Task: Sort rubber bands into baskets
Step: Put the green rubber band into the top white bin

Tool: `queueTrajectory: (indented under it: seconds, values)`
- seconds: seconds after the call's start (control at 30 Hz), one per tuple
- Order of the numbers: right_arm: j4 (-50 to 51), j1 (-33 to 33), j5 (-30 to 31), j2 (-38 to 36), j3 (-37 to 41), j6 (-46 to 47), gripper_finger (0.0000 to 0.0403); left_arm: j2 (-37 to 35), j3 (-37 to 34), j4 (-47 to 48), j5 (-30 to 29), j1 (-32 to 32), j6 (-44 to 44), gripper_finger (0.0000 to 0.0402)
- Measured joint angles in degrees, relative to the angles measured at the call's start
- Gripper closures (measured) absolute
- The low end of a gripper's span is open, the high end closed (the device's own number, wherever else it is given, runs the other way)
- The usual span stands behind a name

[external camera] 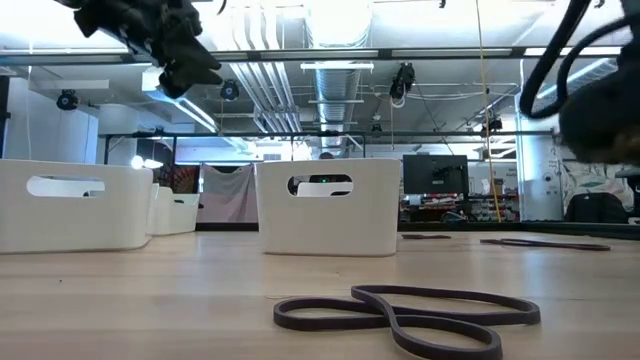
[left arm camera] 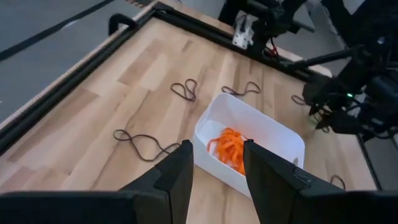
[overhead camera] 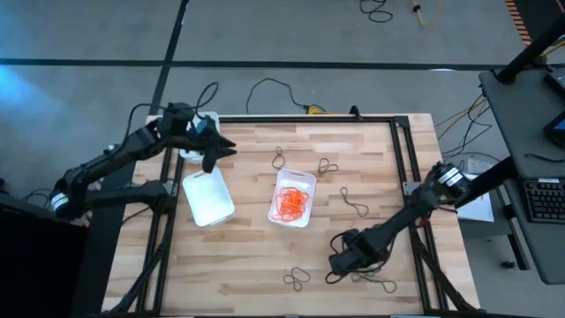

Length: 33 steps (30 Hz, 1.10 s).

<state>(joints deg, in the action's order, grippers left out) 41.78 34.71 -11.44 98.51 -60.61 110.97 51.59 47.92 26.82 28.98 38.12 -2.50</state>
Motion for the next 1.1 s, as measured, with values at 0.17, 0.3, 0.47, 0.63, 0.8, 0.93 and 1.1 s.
queueTrajectory:
  seconds: [0.17, 0.3, 0.47, 0.63, 0.8, 0.93, 1.1]
  values:
    - [0.64, -0.86, -2.87, 2.33, -0.29, -4.97, 0.0186, 0.72, -0.02, 1.08, -1.03, -2.03, -0.19, 0.0277]
    - [2.05, -0.98, -4.09, 2.48, -0.29, -7.66, 0.0214, 1.15, -0.04, 1.22, -1.13, -2.07, -1.24, 0.0277]
    - [2.75, -0.95, -4.63, 2.48, 0.26, -10.33, 0.0272, 1.25, -0.04, 1.15, -1.49, -2.07, -2.43, 0.0277]
    - [3.05, -0.97, -5.27, 2.44, 1.47, -11.24, 0.0344, 1.33, -0.04, 0.38, -1.47, -2.13, -3.47, 0.0277]
    - [5.26, -2.6, -4.11, 1.22, 0.21, -14.23, 0.0389, 1.42, -0.07, -3.02, -1.45, -2.57, -4.31, 0.0277]
    - [12.53, -6.4, 1.77, -1.3, -3.22, -18.75, 0.039, 2.27, -0.07, -7.12, -1.46, -2.58, -5.7, 0.0277]
    - [19.43, -13.48, 9.17, -4.61, -7.38, -30.22, 0.0391, 4.15, -0.07, -11.24, -1.43, -2.57, -6.75, 0.0277]
